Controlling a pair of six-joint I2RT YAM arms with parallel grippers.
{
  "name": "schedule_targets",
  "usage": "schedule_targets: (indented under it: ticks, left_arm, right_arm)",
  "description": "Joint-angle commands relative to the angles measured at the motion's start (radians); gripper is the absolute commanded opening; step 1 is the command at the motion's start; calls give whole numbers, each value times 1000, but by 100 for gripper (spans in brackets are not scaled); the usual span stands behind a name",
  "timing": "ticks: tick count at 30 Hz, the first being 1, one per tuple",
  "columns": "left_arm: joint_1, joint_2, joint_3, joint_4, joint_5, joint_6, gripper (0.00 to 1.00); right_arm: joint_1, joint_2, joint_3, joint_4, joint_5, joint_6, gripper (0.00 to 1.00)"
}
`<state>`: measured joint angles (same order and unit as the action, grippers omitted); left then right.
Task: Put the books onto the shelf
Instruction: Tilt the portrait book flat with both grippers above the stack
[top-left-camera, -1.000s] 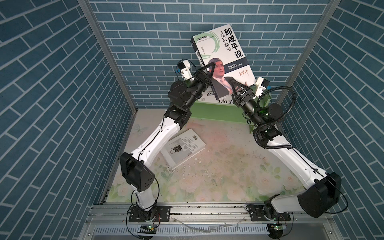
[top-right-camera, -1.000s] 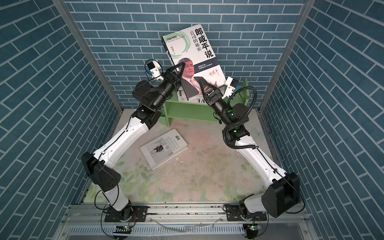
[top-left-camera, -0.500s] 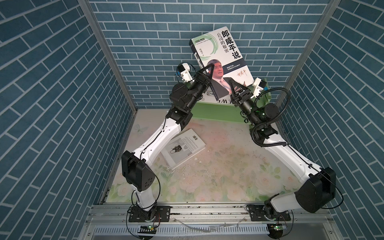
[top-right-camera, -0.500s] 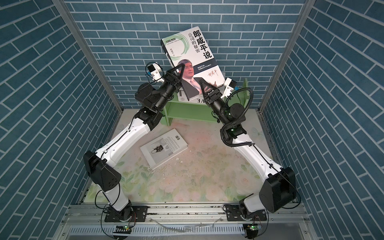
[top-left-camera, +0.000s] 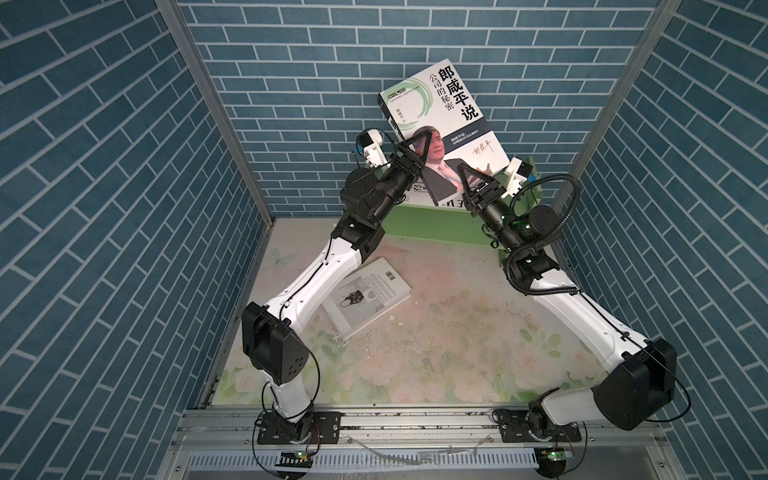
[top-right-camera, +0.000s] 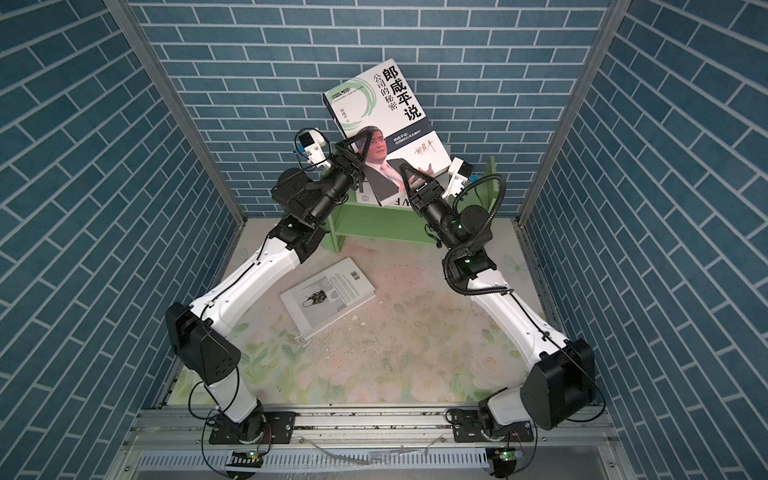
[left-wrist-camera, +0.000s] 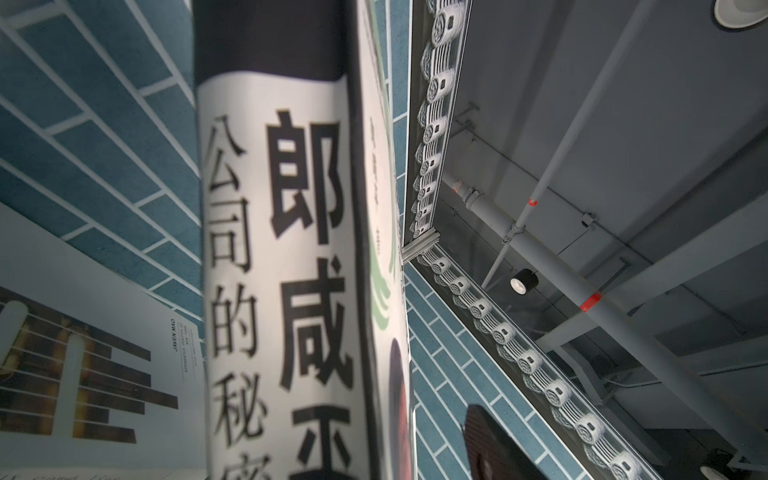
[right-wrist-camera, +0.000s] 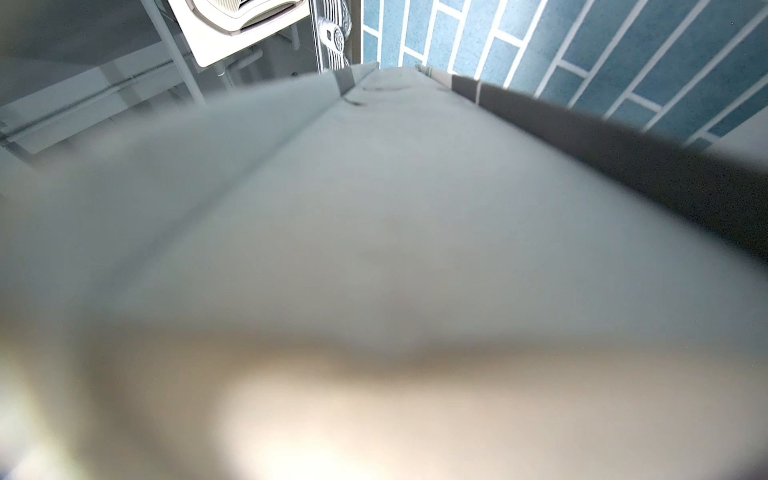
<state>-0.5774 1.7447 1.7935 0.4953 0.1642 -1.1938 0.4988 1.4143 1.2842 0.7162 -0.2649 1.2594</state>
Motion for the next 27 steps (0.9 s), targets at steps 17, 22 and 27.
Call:
schedule_targets:
  ticks: [17, 22, 27]
  left_arm:
    - [273, -177, -68, -273, 416, 31, 89]
    - [303, -165, -21, -347, 563, 54, 90]
    - [303, -163, -7, -395, 608, 84, 90]
  right_arm:
    - [-206, -99, 120, -309, -394, -21, 42]
    - [-253, -107, 166, -375, -537, -23, 43]
    - [-278, -112, 195, -407, -602, -23, 43]
